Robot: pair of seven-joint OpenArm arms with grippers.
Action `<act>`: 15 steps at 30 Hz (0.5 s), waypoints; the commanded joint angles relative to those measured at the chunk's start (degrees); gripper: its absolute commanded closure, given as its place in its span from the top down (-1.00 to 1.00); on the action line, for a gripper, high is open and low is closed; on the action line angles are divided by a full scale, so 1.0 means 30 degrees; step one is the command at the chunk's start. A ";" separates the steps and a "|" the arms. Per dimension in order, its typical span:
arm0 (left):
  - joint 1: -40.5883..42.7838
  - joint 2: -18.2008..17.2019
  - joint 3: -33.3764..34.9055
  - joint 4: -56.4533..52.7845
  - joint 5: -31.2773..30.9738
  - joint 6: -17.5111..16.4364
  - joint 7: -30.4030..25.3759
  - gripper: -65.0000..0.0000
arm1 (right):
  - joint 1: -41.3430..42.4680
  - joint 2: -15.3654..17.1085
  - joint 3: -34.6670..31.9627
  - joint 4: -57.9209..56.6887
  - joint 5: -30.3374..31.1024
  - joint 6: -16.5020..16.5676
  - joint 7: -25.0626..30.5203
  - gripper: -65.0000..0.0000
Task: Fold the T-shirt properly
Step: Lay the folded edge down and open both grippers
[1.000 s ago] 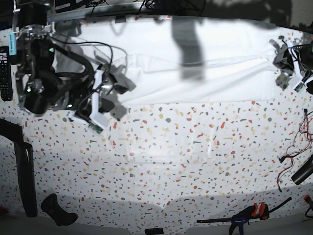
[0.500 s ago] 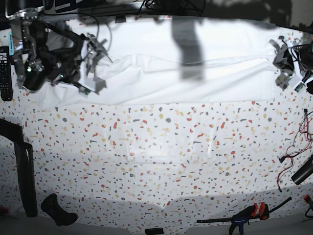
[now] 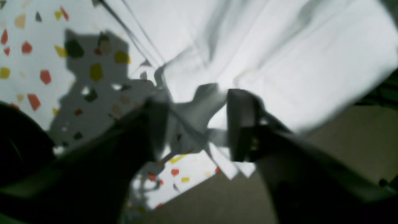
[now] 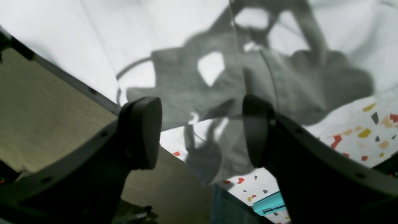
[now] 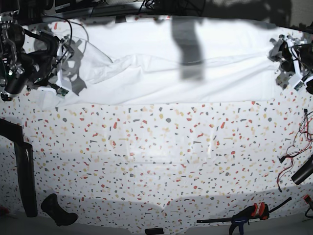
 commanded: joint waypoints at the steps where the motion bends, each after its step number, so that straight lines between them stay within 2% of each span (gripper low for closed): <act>1: -0.0102 -0.0444 -0.0219 0.0262 -0.0197 -0.0128 0.0087 0.05 | 0.0226 0.0372 0.0168 0.0284 0.0066 0.0084 0.0160 0.22; 6: -0.0262 -0.0641 -0.0226 0.0393 0.0430 -0.0128 -0.0350 0.05 | 0.1027 0.0364 0.0168 0.0284 0.0087 0.0084 0.1894 0.22; 9: -0.0568 -0.0546 -0.0226 0.1013 0.1158 0.1909 -0.2645 0.05 | 0.2244 0.0029 0.0168 0.0291 -0.0153 0.0084 0.2710 0.22; 11: -0.0889 -0.0109 -0.0226 0.1545 0.1071 0.2004 -0.4342 0.05 | 0.3075 -0.0678 0.0168 0.0291 -0.0663 -0.0029 0.2863 0.22; 15: -0.1676 0.1756 -0.0219 0.2076 -0.0066 0.1821 -0.6870 0.05 | 0.3585 -0.2943 0.0168 0.0284 -0.2375 -0.1253 0.3752 0.22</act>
